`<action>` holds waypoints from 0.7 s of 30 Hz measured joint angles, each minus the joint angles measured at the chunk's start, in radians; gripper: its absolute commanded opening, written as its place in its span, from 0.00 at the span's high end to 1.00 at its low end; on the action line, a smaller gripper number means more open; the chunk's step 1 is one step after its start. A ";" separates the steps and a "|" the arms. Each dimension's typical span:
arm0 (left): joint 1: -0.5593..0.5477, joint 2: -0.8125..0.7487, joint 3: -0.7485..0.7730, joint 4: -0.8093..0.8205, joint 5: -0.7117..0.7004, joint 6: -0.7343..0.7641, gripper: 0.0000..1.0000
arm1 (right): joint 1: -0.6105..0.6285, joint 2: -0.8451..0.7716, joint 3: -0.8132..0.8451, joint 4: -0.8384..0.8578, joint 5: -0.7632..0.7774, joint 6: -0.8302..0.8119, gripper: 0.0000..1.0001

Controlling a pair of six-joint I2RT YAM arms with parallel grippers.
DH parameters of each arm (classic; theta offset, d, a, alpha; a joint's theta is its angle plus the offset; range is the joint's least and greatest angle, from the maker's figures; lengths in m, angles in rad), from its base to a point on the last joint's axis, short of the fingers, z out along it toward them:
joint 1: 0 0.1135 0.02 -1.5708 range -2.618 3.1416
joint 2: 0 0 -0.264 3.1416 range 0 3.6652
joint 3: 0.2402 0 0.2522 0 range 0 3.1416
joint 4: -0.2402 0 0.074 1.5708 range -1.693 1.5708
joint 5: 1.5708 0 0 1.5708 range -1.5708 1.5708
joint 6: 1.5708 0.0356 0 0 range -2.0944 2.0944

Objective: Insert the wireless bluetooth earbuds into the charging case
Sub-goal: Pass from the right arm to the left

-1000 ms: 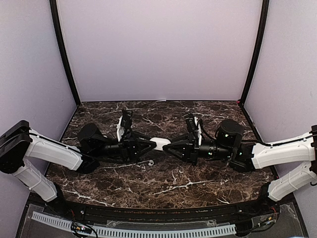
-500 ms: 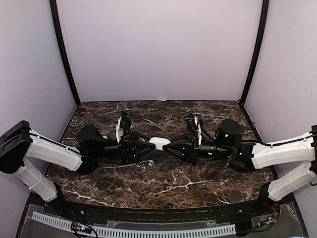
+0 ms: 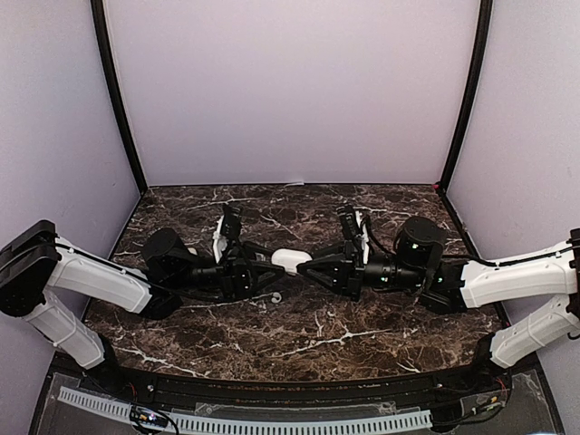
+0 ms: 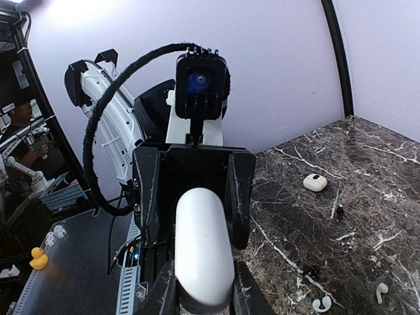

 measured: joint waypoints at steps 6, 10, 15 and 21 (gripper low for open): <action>0.000 0.020 0.000 -0.003 0.018 -0.008 0.61 | 0.000 0.000 0.000 0.009 0.000 0.002 0.88; 0.000 0.021 0.001 -0.003 0.019 -0.013 0.68 | 0.000 0.005 0.002 0.016 -0.001 0.005 0.88; -0.002 0.023 0.006 -0.001 0.023 -0.013 0.62 | 0.000 0.015 0.002 0.018 -0.001 0.008 0.88; 0.001 0.027 0.014 0.006 0.027 -0.002 0.84 | 0.001 0.015 0.002 0.029 0.002 0.016 0.82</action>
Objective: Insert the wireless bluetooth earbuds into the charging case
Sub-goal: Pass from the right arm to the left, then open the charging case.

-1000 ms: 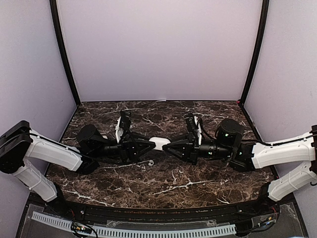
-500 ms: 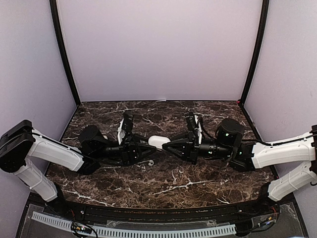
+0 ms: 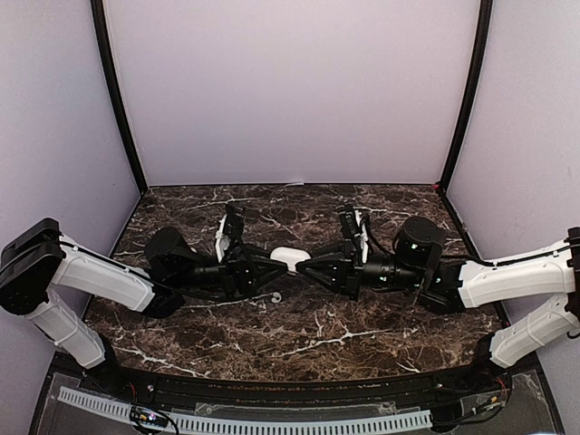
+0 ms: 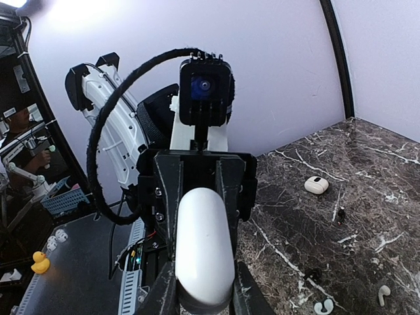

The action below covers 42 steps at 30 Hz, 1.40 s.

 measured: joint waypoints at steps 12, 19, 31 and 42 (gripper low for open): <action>-0.003 -0.006 0.001 -0.081 0.014 0.050 0.87 | 0.002 -0.016 0.003 -0.038 0.048 -0.013 0.48; -0.002 -0.032 0.001 -0.139 0.029 0.093 0.88 | 0.004 -0.020 0.028 -0.105 0.093 -0.023 0.51; -0.004 -0.047 -0.003 -0.172 0.096 0.109 0.88 | 0.011 -0.034 0.045 -0.141 0.226 -0.014 0.51; -0.005 -0.108 -0.065 -0.181 0.055 0.145 0.88 | -0.010 -0.091 0.029 -0.199 0.294 -0.012 0.49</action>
